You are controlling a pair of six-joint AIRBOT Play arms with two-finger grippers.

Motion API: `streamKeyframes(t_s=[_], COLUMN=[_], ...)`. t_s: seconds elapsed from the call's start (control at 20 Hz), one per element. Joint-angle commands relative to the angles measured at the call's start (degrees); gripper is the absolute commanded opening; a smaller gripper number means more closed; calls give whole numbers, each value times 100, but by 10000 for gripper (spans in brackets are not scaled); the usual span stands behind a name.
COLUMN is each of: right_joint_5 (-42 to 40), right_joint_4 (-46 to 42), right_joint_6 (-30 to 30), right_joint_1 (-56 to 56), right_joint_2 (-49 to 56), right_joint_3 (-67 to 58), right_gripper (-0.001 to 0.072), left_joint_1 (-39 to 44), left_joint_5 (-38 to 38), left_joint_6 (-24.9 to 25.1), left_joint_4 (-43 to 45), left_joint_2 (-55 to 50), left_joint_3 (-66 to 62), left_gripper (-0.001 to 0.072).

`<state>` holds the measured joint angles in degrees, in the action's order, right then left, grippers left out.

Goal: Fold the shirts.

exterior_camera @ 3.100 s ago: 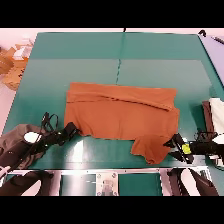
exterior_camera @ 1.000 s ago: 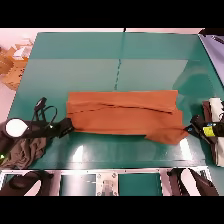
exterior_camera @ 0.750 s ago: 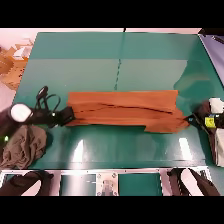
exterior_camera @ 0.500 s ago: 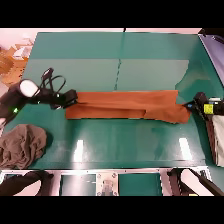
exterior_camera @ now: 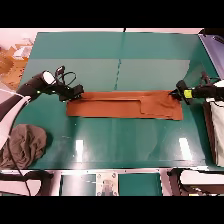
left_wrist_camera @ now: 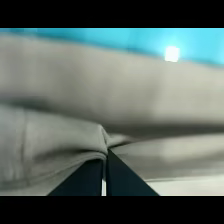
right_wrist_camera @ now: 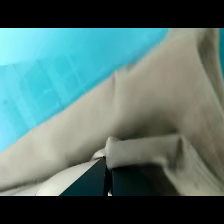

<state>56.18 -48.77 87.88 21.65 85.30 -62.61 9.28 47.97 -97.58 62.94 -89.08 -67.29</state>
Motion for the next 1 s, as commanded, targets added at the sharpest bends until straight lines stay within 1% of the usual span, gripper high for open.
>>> streamKeyframes(t_s=[0.0, 0.05, 0.1, 0.2, 0.25, 0.35, 0.4, 0.45, 0.5, 0.55, 0.6, 0.65, 0.7, 0.75, 0.8, 0.95], right_joint_5=[-59, 175, 575, 1226, 1338, 1399, 1471, 1626, 1836, 2039, 2157, 2208, 2214, 2223, 2302, 2647], right_joint_4=[15, 13, 9, -20, -83, -337, -470, -507, -501, -503, -494, -476, -468, -426, -317, 136], right_joint_6=[-129, -382, -678, -986, -1163, -1528, -1622, -1749, -1862, -1993, -2146, -2260, -2258, -2264, -2400, -2931], right_joint_1=[-96, -7, 149, 520, 695, 1005, 1113, 1213, 1272, 1298, 1305, 1305, 1305, 1303, 1303, 1303], right_joint_2=[549, 542, 542, 542, 544, 577, 636, 761, 931, 1128, 1311, 1495, 1648, 1781, 1912, 2184], right_joint_3=[-496, -708, -990, -1451, -1572, -1574, -1528, -1488, -1484, -1484, -1484, -1484, -1484, -1484, -1488, -1491], right_gripper=[89, 221, 346, 512, 544, 545, 548, 594, 603, 603, 611, 613, 633, 698, 698, 698], left_joint_1=[-31, -103, -197, -457, -581, -807, -870, -903, -903, -903, -903, -903, -903, -903, -903, -903], left_joint_5=[-752, -566, -214, 706, 1067, 1620, 1821, 1950, 2011, 2031, 2028, 2026, 2031, 2044, 2055, 2063], left_joint_6=[13, 24, 63, 68, 68, 66, 81, 184, 219, 210, 212, 212, 232, 264, 343, 361], left_joint_4=[-24, -20, 9, 70, 118, 118, 118, 114, 114, 103, 85, 63, 37, -22, -94, -227], left_joint_2=[-254, -251, -251, -251, -254, -251, -251, -254, -254, -254, -254, -254, -254, -254, -254, -256], left_joint_3=[-151, -354, -610, -1207, -1467, -1891, -2028, -2096, -2116, -2116, -2116, -2116, -2116, -2116, -2116, -2116], left_gripper=[622, 665, 669, 669, 669, 669, 668, 668, 667, 599, 378, 129, 35, 35, 35, 35])
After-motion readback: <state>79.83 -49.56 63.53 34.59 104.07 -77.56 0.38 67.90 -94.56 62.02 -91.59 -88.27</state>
